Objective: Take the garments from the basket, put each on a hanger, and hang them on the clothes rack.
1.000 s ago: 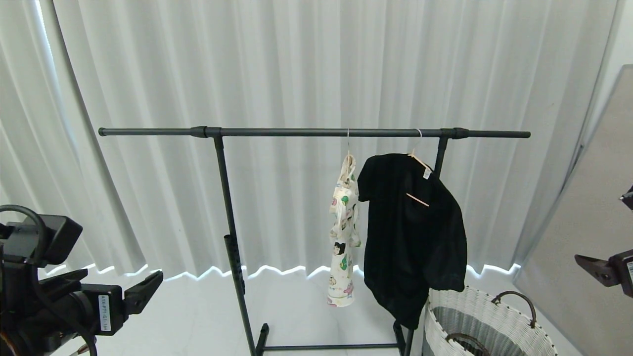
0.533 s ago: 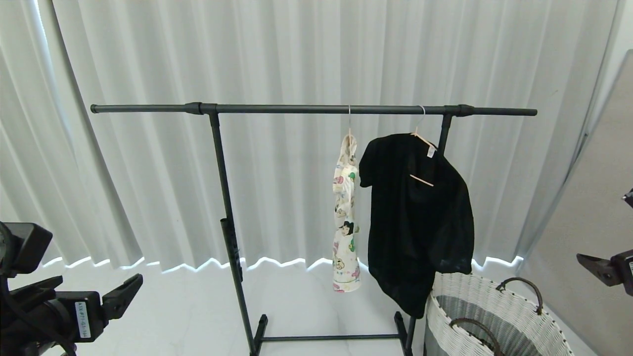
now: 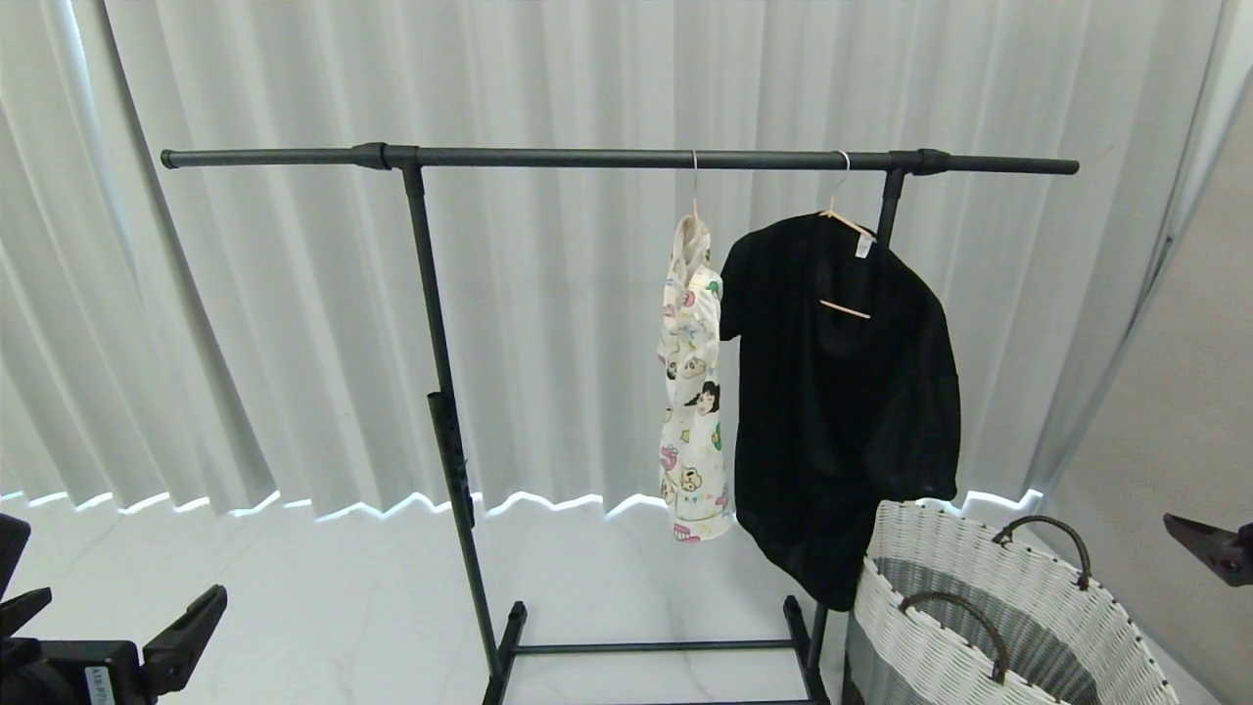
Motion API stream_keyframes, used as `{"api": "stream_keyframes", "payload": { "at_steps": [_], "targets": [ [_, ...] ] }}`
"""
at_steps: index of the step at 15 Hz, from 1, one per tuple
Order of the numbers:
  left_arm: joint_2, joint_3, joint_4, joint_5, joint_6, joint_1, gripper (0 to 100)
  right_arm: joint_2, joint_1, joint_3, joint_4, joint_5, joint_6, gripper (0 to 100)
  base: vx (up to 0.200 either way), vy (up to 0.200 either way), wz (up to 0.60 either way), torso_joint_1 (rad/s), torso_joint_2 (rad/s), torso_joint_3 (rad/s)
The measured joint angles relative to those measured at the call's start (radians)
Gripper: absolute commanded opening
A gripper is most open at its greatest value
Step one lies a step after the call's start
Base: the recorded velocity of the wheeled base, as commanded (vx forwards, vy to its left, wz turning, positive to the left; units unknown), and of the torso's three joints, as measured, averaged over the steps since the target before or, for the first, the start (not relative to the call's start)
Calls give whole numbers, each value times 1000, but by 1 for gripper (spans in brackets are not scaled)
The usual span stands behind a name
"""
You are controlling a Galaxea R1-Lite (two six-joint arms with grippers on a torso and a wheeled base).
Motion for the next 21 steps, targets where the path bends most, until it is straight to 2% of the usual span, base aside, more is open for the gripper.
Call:
{"api": "stream_keyframes", "payload": {
  "at_steps": [5,8,10,11,15,18,21],
  "targets": [
    [-174,117,27,46,27,26,100,-88,-25,43,-2,1,-15,100,0,0,0,-167,460,297],
    [-343,181,143,71,66,50,100,-156,-45,87,1,1,-20,100,0,0,0,-92,364,225],
    [-461,195,242,87,88,72,100,-207,-52,120,3,1,-20,100,0,0,0,-54,146,129],
    [-507,194,260,90,94,90,100,-234,-61,133,-4,1,-18,100,0,0,0,-36,56,71],
    [-704,196,269,91,100,143,100,-390,-174,220,-1,2,-8,100,0,0,0,0,0,0],
    [-817,198,269,100,91,142,100,-551,-248,305,-1,9,26,100,0,0,0,0,0,0],
    [-855,201,268,103,35,142,100,-665,-222,341,-54,44,106,100,0,0,0,0,0,0]
  ]
}}
